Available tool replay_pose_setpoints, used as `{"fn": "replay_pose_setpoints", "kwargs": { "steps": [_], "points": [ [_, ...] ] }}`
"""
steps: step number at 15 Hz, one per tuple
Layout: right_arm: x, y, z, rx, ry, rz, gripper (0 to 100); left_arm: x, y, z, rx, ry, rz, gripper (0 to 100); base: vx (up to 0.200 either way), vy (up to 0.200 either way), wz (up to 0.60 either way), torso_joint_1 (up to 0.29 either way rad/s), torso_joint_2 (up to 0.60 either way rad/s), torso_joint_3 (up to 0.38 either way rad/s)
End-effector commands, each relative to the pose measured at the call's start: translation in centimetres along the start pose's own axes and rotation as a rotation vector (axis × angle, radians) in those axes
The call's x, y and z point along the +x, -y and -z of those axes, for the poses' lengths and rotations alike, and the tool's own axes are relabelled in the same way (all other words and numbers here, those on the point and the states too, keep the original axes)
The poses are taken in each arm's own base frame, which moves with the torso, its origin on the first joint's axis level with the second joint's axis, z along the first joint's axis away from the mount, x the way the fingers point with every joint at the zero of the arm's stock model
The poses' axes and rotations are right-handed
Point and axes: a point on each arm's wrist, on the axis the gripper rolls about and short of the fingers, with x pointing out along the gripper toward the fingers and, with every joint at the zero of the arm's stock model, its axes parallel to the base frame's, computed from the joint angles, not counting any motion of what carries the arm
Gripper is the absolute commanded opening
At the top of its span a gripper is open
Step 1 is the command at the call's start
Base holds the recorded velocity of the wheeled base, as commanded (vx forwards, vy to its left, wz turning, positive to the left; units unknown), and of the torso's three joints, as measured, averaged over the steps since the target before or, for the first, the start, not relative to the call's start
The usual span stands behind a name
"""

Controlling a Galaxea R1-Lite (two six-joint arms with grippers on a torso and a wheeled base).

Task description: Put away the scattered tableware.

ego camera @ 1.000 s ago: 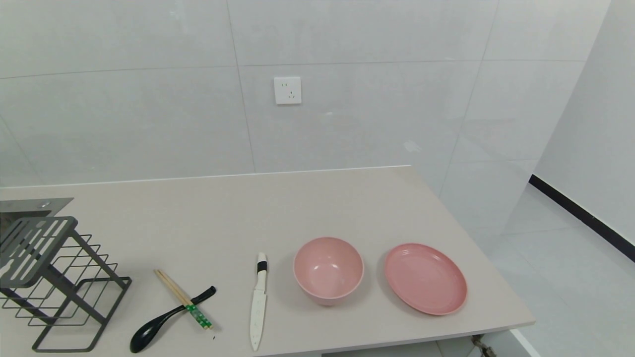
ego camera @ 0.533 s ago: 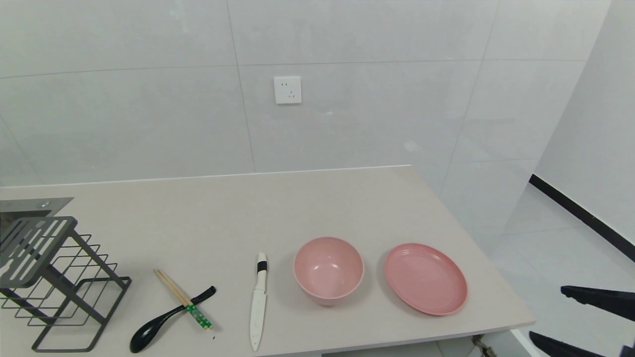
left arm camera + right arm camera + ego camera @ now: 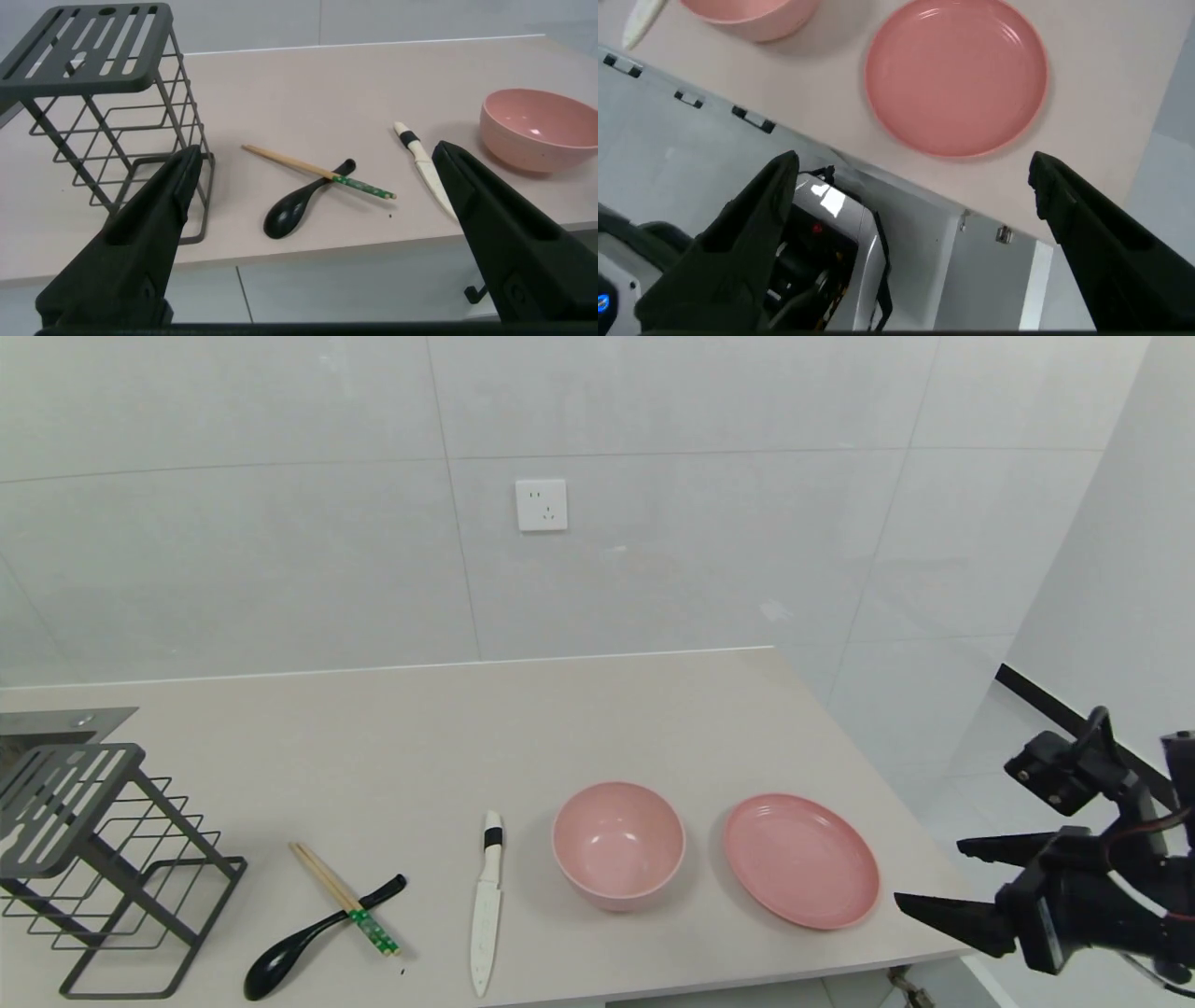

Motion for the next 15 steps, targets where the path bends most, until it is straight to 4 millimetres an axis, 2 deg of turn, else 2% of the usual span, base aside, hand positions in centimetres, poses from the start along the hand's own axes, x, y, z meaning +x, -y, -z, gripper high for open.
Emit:
{"fn": "replay_pose_setpoints", "kwargs": {
  "steps": [1, 7, 15],
  "points": [
    [3.5, 2.0, 0.4, 0.046, -0.054, 0.021, 100, 0.0, 0.0, 0.0, 0.001, -0.001, 0.000, 100, 0.000, 0.000, 0.00, 0.000, 0.00, 0.000],
    [8.6, 3.8, 1.6, 0.054, -0.051, 0.032, 100, 0.0, 0.0, 0.0, 0.001, -0.001, 0.000, 100, 0.000, 0.000, 0.00, 0.000, 0.00, 0.000],
    [11.8, 6.0, 2.8, 0.067, -0.007, 0.070, 100, 0.0, 0.0, 0.0, 0.001, -0.001, 0.000, 100, 0.000, 0.000, 0.00, 0.000, 0.00, 0.000]
  ]
}}
